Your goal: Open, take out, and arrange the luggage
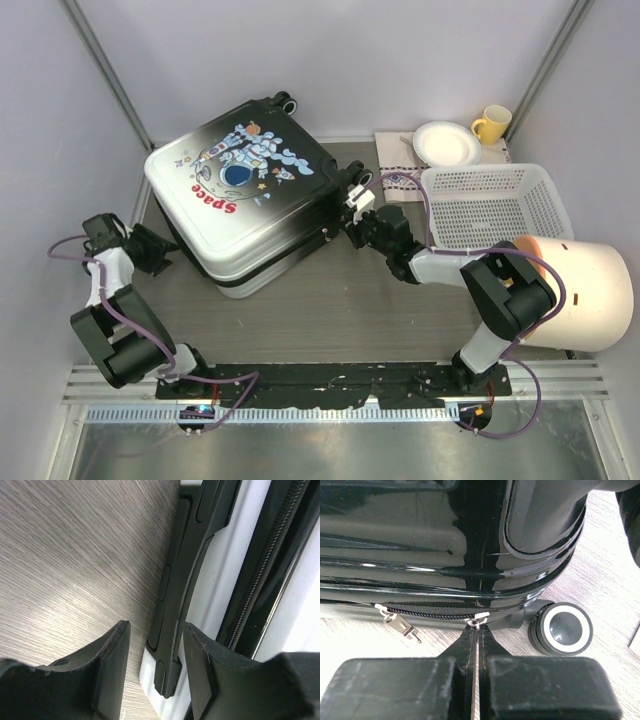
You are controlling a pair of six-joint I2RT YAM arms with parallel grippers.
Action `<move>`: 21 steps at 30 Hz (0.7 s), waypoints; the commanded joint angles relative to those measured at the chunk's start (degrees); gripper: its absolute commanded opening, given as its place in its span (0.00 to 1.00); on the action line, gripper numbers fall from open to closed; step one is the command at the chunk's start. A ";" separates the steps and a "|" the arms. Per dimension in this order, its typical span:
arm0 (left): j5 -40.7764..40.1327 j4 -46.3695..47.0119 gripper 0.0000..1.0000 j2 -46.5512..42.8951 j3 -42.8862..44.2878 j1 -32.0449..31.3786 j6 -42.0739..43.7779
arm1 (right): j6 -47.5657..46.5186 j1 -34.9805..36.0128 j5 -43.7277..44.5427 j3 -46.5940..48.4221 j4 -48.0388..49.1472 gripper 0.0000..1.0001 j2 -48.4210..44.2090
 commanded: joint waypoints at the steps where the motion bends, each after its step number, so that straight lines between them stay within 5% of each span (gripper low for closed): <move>1: 2.41 4.28 0.50 0.31 -0.78 -0.69 -0.12 | -0.60 0.16 -0.38 0.87 1.68 0.01 -1.73; 18: -5.56 5.25 0.44 8.93 0.18 -9.30 1.99 | -0.78 0.16 0.59 0.25 1.33 0.01 -1.82; 21: -8.56 2.79 0.28 10.34 2.37 -9.83 4.18 | -1.22 -0.10 3.12 -0.36 1.86 0.01 -1.47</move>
